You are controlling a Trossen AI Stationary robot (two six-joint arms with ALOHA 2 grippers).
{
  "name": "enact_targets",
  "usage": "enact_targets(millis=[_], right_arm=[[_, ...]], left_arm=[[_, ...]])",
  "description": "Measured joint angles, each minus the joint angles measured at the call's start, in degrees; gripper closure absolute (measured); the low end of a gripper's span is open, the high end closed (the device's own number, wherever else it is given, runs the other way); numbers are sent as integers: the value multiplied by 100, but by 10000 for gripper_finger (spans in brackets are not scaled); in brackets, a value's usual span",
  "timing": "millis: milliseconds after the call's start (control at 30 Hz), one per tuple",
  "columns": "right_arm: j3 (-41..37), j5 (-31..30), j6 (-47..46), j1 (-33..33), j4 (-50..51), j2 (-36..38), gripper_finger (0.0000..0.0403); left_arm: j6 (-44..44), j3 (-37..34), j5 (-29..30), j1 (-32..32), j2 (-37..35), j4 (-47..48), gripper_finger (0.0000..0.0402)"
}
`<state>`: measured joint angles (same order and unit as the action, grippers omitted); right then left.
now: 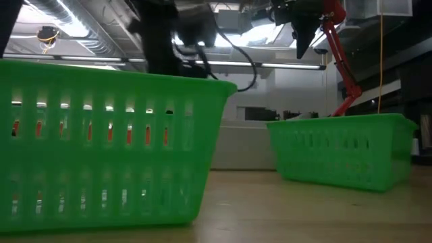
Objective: Stack baskets by color
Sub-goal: Stack the bottom gray bin on top of the top gray bins
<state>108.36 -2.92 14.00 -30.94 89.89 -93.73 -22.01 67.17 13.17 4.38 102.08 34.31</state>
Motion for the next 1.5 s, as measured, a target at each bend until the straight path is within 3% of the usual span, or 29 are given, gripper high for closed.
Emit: enact_targets(millis=[167, 333, 533, 700, 800, 1167, 1300, 1500], right_arm=[[0, 1, 0, 0, 4, 0, 316], [0, 0, 0, -1, 6, 0, 316], [-2, 20, 0, -2, -147, -2, 316], [-30, 520, -2, 21, -551, -2, 316], [-246, 818, -2, 106, -1081, -2, 316], [-2405, 1053, 955, 911, -3432, -9, 316], [-3123, 1375, 1445, 1259, -4308, -11, 316], [-3677, 1357, 1505, 1535, -5442, -11, 316]], left_arm=[[165, 21, -155, 335, 128, -835, 401], [167, 364, -121, 246, -297, 236, 401], [179, 544, 456, -93, -1196, 1592, 400], [-175, 489, 1147, -445, -1971, 2535, 400], [-465, 250, 1446, -709, -2444, 2646, 400], [-1647, -1318, 2331, -1545, -3641, 1792, 396], [-1672, -1757, 2378, -1617, -3745, 1221, 395], [-1306, -2088, 2350, -1619, -3736, 643, 394]])
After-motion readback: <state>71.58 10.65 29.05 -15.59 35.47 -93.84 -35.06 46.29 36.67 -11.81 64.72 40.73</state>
